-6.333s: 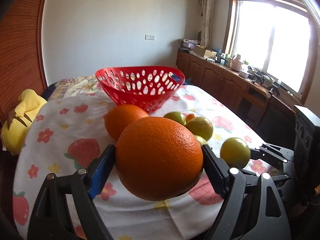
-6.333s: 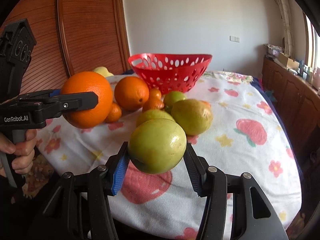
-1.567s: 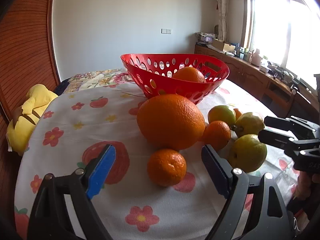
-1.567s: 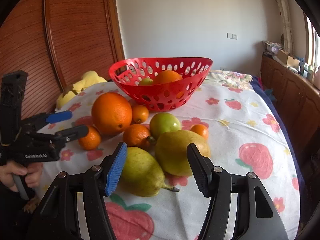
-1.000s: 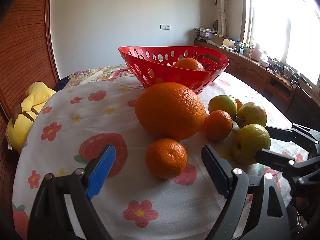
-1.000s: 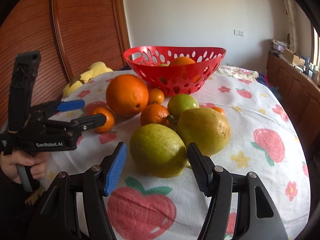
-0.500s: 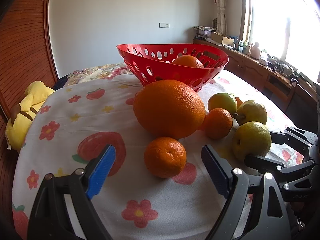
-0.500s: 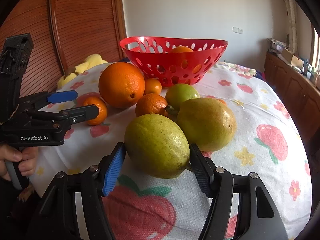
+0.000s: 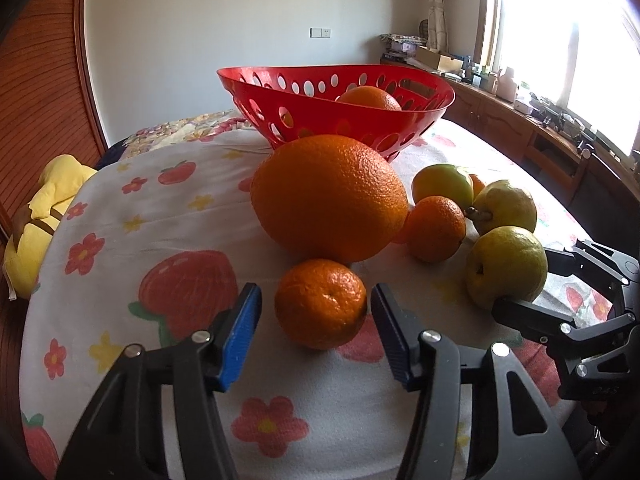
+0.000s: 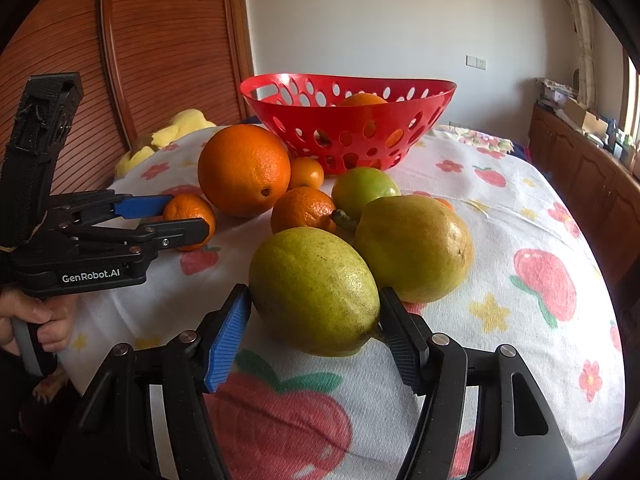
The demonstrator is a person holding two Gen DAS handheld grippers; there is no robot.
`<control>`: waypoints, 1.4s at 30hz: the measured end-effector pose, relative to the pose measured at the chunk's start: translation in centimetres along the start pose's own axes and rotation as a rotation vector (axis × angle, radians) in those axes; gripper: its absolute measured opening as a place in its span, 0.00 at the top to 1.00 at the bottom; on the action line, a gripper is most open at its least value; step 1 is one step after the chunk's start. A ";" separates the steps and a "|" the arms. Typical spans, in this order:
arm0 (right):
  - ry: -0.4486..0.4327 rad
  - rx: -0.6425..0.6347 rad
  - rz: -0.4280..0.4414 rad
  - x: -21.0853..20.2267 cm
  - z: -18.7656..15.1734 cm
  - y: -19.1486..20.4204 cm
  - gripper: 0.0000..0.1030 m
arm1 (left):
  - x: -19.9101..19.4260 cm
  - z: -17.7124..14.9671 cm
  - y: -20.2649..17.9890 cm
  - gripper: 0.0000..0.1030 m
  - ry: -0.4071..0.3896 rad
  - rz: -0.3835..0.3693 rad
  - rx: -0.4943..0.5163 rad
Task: Organize fruits
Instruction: 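Grasp a small mandarin with the left tool while the right tool grasps a yellow-green pear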
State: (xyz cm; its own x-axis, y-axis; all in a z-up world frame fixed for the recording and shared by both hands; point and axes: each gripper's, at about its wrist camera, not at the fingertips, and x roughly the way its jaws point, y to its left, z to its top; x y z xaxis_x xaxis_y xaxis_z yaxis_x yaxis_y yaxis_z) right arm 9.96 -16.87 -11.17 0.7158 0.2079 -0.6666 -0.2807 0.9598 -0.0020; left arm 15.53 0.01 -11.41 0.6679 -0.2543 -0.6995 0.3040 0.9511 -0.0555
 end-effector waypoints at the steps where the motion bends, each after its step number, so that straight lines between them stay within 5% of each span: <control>1: 0.000 -0.001 -0.001 0.0 0.0 0.0 0.35 | 0.1 0.0 0.0 0.45 0.006 -0.002 0.000; 23: 0.009 -0.007 -0.005 0.1 -0.1 0.1 0.35 | 0.5 -0.4 0.0 0.56 0.032 -0.027 0.010; 42: -0.021 -0.003 0.042 -1.0 0.1 0.6 0.37 | -3.4 0.8 -0.3 0.57 -0.065 -0.039 0.006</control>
State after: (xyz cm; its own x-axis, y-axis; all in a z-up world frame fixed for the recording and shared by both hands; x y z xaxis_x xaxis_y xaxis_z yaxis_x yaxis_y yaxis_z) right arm 9.13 -16.46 -10.49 0.7166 0.2523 -0.6503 -0.3130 0.9495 0.0235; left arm 13.77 0.45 -8.44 0.6982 -0.3019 -0.6491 0.3345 0.9392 -0.0770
